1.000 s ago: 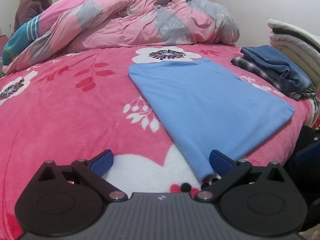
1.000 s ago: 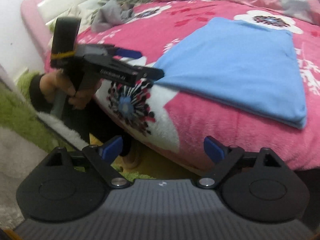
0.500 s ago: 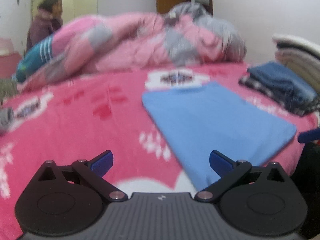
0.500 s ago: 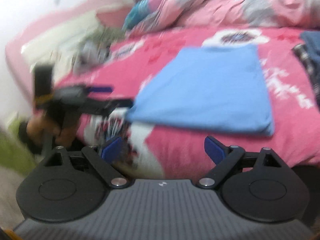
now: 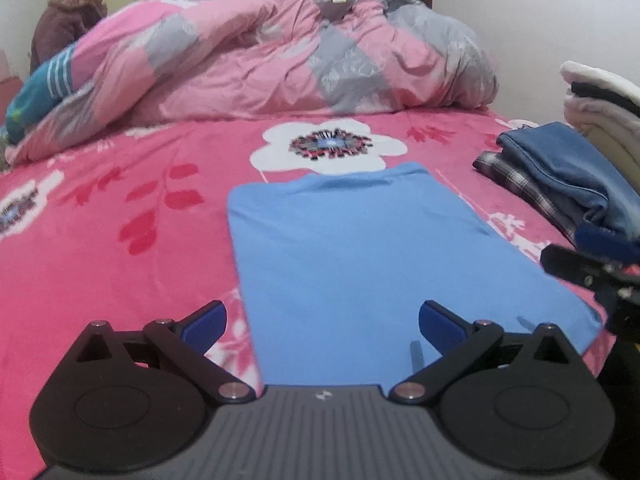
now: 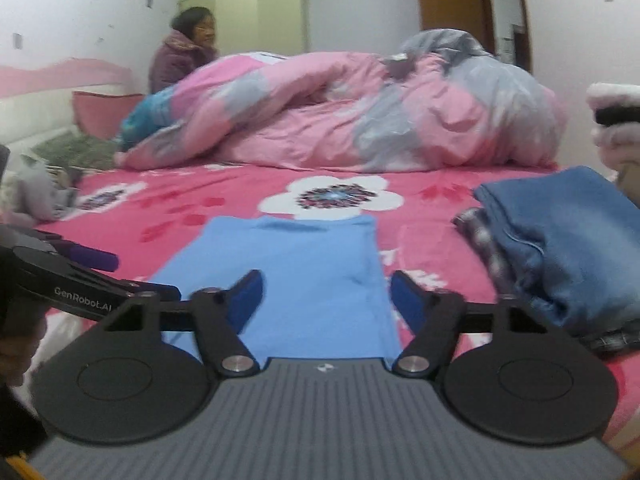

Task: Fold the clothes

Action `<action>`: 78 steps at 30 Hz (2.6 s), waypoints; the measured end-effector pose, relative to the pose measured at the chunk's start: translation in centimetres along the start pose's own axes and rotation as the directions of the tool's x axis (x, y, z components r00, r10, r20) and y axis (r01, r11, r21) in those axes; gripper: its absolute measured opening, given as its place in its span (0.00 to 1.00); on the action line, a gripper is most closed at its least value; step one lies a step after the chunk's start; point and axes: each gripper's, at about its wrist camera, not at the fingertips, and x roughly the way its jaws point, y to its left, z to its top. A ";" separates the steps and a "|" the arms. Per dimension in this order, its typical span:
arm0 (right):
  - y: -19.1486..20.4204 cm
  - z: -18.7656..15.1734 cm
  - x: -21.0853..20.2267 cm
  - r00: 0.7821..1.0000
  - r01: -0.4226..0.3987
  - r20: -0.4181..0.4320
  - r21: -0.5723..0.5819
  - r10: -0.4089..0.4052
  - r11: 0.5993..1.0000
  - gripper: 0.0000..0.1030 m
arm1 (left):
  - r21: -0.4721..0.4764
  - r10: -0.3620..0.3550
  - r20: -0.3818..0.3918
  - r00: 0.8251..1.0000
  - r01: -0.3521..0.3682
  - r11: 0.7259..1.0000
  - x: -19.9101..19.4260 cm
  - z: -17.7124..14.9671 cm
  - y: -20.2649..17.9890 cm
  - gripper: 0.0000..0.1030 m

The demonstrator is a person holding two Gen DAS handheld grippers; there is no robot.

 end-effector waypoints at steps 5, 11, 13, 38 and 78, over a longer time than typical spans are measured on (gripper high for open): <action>-0.2 -1.1 1.2 0.999 0.010 -0.048 -0.006 -0.010 1.000 0.36 | -0.031 0.020 -0.058 0.998 -0.022 0.999 2.1 0.4 -0.9 1.00; -0.1 -3.1 2.6 0.994 0.017 -0.106 -0.009 -0.018 1.000 0.30 | -0.091 0.039 -0.079 0.996 -0.047 0.995 2.9 0.0 -0.9 1.00; -0.1 -3.4 2.5 0.995 0.013 -0.096 -0.013 -0.014 1.000 0.30 | -0.090 0.049 -0.086 0.995 -0.057 0.994 2.9 0.1 -1.0 1.00; -1.2 -0.3 2.9 0.995 -0.014 -0.099 -0.007 0.013 1.000 0.26 | -0.112 0.119 -0.188 0.975 -0.141 0.984 3.3 1.5 -1.9 1.00; -2.0 -0.1 9.6 0.980 -0.073 -0.181 0.027 0.077 0.997 0.22 | -0.117 0.127 -0.207 0.970 -0.153 0.981 3.2 1.4 -1.9 1.00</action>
